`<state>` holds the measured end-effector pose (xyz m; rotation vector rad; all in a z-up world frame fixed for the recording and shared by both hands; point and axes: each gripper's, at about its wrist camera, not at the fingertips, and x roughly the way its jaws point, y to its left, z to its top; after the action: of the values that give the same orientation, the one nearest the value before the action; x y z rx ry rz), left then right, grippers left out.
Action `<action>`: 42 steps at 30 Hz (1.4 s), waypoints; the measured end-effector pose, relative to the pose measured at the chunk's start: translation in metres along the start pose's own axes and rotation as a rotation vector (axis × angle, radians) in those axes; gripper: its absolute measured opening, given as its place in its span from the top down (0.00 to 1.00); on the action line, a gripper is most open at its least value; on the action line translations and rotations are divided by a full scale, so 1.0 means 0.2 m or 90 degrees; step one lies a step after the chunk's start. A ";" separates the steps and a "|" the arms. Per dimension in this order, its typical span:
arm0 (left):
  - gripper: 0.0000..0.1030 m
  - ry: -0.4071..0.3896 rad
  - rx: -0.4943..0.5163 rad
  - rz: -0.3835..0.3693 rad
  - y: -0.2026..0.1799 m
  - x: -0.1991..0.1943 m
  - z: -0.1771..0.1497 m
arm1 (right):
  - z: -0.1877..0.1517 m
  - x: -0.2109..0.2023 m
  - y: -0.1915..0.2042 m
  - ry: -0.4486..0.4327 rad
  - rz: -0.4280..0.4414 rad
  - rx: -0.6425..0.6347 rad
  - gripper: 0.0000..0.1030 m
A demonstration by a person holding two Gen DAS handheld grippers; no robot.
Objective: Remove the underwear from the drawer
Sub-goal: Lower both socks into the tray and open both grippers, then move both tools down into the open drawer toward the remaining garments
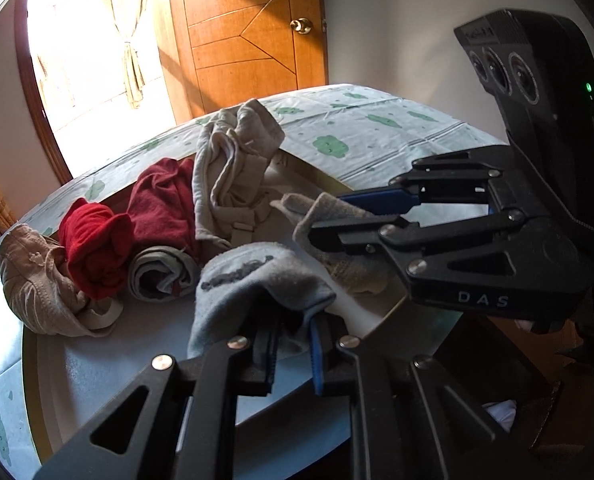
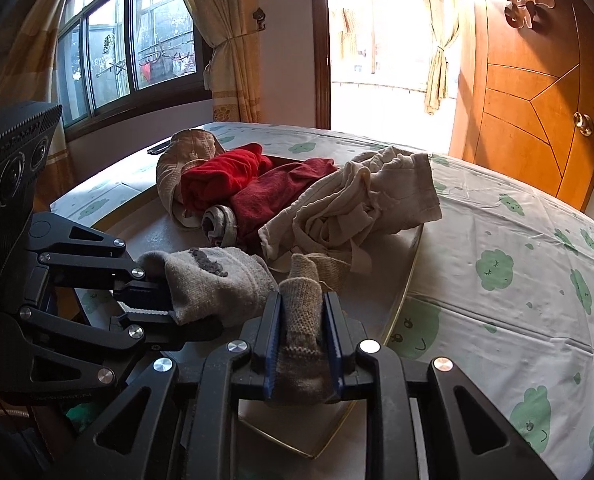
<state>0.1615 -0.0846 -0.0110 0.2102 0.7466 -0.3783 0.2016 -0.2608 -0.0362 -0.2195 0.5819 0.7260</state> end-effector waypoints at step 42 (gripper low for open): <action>0.19 -0.056 -0.037 0.023 0.01 -0.18 -0.14 | -0.18 -0.27 0.08 -0.036 -0.003 -0.002 0.41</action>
<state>0.1214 -0.0645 -0.0055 0.1515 0.6646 -0.3290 0.1435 -0.2935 -0.0355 -0.2029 0.5255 0.7261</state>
